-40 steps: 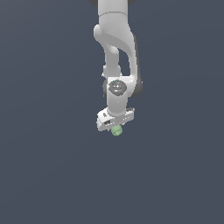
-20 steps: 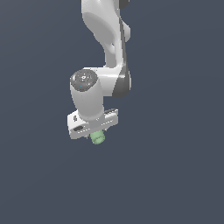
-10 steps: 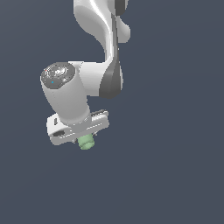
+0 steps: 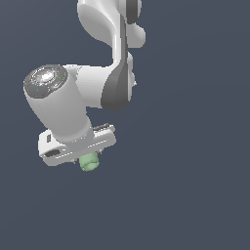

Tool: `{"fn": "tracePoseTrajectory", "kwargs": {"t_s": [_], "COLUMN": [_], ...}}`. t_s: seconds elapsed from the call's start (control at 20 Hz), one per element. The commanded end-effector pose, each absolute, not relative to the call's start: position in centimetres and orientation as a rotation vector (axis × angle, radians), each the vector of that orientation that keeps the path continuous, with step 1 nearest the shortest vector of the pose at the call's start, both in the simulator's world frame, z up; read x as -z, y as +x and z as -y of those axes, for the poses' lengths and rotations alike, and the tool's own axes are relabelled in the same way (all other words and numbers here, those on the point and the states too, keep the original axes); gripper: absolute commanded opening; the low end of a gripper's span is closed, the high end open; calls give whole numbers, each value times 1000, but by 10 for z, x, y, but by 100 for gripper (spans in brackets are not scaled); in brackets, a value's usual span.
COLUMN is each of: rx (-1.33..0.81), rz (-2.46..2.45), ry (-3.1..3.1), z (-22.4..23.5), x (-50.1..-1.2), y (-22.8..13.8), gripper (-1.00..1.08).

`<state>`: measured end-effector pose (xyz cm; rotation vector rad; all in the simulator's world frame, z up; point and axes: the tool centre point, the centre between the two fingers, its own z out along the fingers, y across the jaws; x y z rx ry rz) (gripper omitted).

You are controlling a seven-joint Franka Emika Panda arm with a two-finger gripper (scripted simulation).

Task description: Pick up the object and move it to a goal position.

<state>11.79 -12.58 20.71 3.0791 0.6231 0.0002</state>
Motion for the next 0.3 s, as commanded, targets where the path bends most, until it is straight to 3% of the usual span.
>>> {"fn": "tracePoseTrajectory", "kwargs": {"t_s": [0.0, 0.25], "rx": [0, 0], "rz": [-624, -624], "ry": [3079, 3079], "z": [128, 129], "x": [-209, -211], "y": [121, 122], "gripper": [-100, -100]}}
